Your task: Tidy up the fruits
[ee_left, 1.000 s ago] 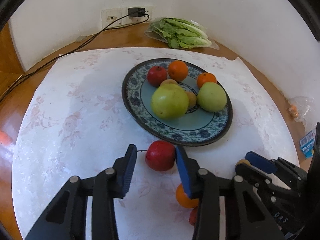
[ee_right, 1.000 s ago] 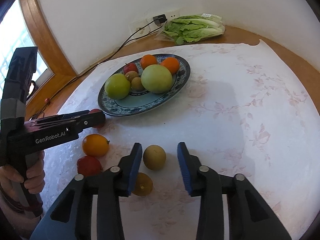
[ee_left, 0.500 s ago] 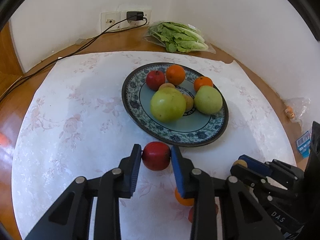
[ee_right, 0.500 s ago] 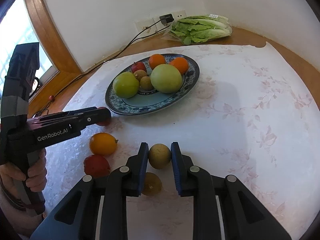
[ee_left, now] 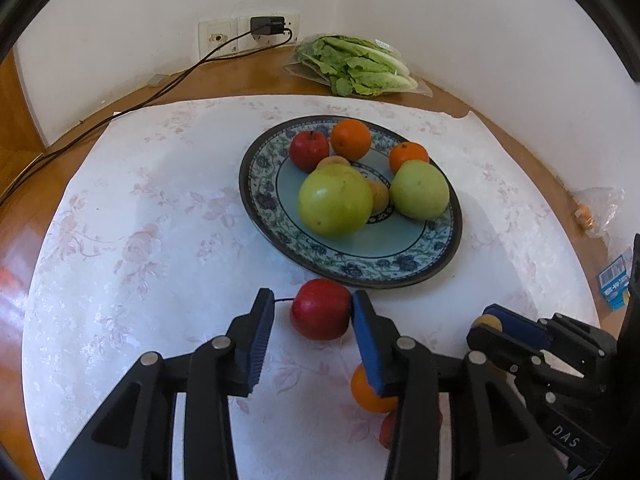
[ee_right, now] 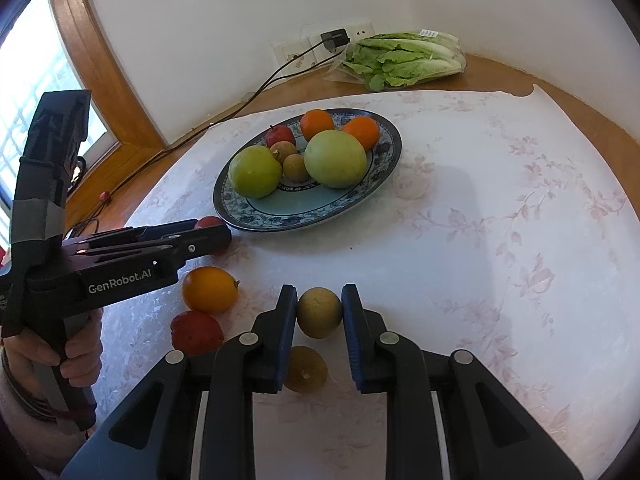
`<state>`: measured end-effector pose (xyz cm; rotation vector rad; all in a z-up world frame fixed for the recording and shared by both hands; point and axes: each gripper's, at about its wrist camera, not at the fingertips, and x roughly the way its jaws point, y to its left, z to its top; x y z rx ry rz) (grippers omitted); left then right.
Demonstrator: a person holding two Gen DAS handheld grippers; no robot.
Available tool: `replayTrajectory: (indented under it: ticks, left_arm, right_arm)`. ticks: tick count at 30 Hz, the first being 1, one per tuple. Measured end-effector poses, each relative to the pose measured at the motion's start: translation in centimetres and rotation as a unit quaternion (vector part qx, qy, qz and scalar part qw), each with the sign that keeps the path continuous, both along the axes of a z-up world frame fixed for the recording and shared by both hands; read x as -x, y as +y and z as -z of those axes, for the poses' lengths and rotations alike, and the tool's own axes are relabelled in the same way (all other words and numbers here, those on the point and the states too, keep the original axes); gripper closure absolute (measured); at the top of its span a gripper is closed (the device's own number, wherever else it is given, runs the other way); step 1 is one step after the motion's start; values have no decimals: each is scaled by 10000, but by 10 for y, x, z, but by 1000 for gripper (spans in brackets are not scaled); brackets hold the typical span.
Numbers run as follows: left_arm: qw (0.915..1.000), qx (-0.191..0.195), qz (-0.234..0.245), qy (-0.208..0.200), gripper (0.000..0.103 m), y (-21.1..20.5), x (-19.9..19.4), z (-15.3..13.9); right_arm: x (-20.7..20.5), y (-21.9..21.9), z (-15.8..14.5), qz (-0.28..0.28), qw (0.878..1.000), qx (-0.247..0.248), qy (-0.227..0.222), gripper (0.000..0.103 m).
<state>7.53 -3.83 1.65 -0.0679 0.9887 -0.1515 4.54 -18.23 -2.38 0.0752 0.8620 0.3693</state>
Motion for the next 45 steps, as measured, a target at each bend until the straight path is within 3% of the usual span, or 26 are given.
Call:
replayTrajectory:
  ticks: [9, 18, 33, 45]
  left_arm:
    - [9999, -30, 58, -108, 71, 0, 3, -3]
    - [9999, 17, 42, -124, 71, 0, 4, -4]
    - [9994, 28, 72, -342, 71, 8, 7, -32]
    - [9991, 228, 77, -359, 71, 22, -30, -43]
  right_arm:
    - [-1, 1, 1, -16, 10000, -5, 18, 79]
    - [-1, -1, 0, -5, 10000, -2, -37, 79]
    - [-2, 12, -20, -191, 9993, 180, -281, 79]
    - [-14, 31, -30, -285, 9978, 311, -521, 79]
